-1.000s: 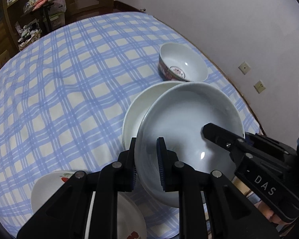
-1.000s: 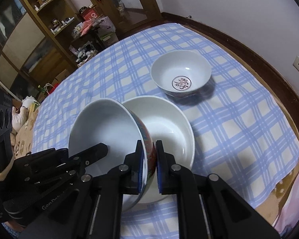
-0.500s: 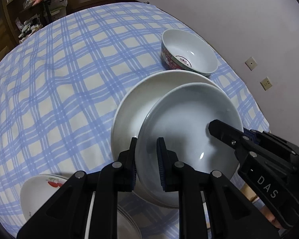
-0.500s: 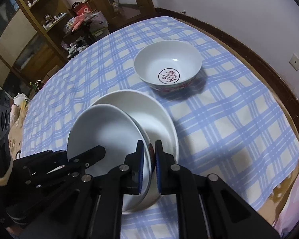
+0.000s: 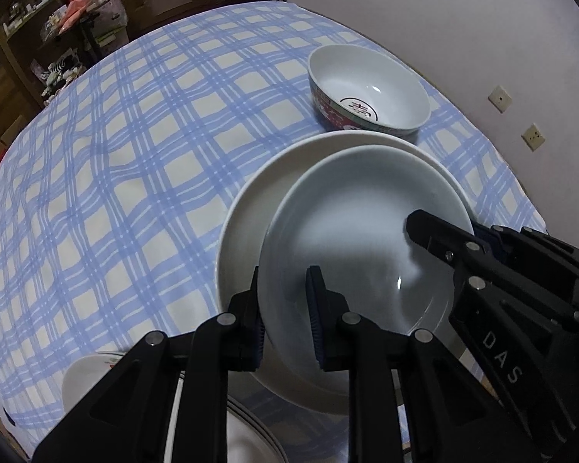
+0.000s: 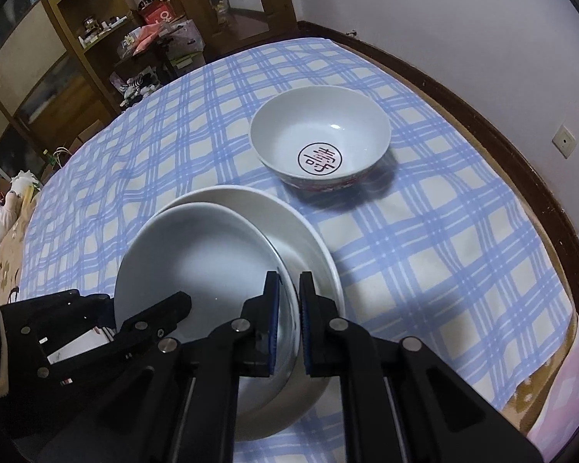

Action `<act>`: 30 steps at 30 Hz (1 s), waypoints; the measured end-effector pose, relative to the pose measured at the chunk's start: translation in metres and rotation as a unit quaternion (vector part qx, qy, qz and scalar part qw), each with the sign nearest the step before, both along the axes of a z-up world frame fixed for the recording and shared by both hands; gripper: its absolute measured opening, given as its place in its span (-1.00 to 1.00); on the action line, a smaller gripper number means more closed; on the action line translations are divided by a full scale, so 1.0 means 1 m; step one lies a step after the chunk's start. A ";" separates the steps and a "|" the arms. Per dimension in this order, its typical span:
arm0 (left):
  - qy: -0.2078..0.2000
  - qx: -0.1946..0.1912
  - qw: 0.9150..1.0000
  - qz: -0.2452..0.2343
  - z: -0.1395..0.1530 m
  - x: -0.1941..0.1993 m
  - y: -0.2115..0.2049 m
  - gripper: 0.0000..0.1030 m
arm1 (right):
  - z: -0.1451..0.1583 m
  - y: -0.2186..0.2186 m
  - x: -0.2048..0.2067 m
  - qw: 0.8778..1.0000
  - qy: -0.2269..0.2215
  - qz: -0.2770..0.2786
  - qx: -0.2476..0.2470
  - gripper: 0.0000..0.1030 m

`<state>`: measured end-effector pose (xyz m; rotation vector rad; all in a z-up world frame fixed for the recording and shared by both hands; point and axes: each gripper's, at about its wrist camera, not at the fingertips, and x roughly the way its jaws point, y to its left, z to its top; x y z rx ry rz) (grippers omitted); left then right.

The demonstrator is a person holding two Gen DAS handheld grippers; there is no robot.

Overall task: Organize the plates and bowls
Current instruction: 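Lower the red-patterned bowl into the large white bowl and open both grippers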

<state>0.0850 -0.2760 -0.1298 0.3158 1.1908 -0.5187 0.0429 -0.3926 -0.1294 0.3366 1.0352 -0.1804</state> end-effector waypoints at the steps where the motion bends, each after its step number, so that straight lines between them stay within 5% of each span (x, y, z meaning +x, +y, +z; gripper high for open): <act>1: 0.004 0.002 1.000 0.001 0.000 0.001 0.000 -0.59 | 0.000 0.000 0.000 1.000 0.000 0.000 0.000 -0.79; 19: 0.015 0.033 0.999 -0.033 0.004 -0.008 -0.004 -0.53 | 0.002 -0.002 -0.012 0.999 -0.001 0.011 0.041 -0.85; 27: 0.019 0.036 0.998 -0.050 0.009 -0.018 -0.010 -0.21 | 0.004 -0.007 -0.018 0.998 -0.008 0.004 0.062 -0.84; 28: 0.011 0.039 0.998 -0.049 0.011 -0.020 -0.010 0.01 | 0.004 -0.007 -0.019 0.998 -0.010 0.004 0.062 -0.84; 30: -0.018 0.048 0.997 -0.051 0.019 -0.025 -0.012 0.11 | 0.006 -0.005 -0.018 0.998 -0.013 0.006 0.060 -0.76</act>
